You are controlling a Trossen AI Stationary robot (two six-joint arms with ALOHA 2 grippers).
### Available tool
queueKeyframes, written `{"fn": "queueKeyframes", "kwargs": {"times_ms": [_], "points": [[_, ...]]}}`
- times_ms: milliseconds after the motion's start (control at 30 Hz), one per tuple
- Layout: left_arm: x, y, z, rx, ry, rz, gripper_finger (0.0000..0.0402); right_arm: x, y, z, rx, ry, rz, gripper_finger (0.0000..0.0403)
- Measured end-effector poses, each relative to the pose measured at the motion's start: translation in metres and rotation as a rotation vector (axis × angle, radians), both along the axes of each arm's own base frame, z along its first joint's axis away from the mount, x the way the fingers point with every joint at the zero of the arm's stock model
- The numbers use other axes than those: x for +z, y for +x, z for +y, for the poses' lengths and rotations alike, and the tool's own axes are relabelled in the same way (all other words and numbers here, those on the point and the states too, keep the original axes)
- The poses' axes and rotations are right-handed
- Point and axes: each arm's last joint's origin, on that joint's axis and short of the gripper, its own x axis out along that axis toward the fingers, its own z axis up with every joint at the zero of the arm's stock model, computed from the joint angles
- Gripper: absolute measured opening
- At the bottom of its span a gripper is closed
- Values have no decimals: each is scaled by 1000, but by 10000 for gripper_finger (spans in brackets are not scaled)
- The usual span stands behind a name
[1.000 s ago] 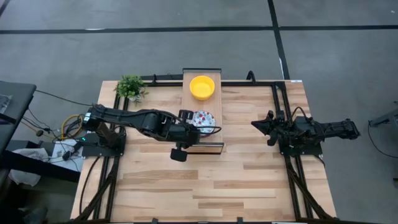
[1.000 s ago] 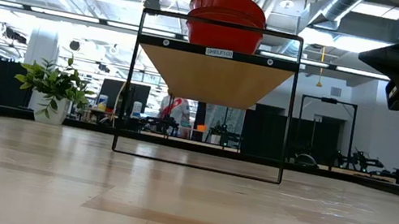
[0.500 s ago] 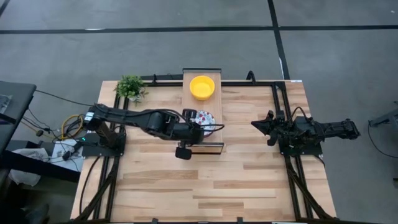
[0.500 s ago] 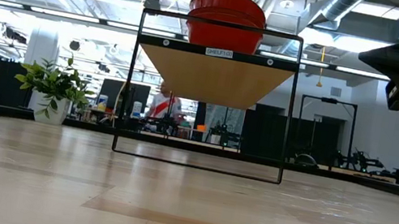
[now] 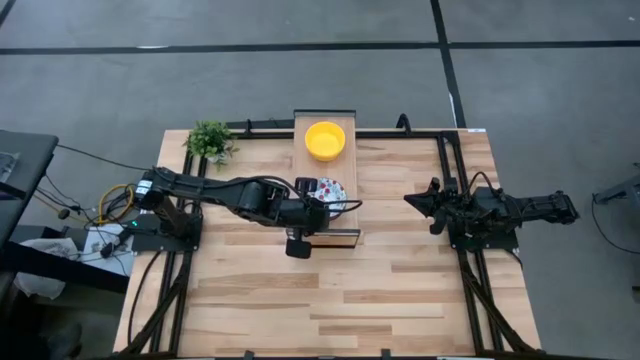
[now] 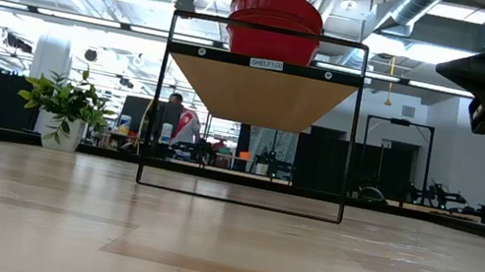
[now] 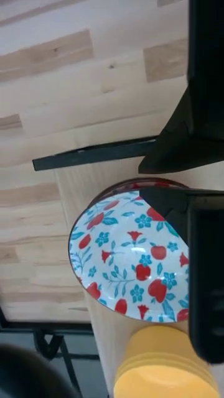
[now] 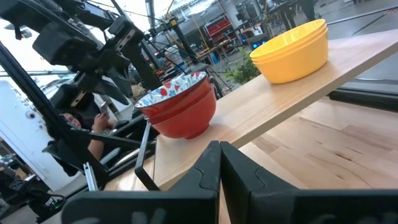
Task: Pick & Place Mini bowls
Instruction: Stack the white patterned bowl on top of the white patterned bowl on the shelf
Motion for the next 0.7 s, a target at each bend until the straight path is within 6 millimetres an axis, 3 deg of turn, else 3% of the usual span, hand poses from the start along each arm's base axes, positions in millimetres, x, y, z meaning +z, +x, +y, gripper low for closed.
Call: {"fn": "queueKeyframes", "kwargs": {"times_ms": [700], "points": [[2, -3, -1, 16, 5, -26, 44, 0, 0, 0, 0, 0, 0, 0]]}}
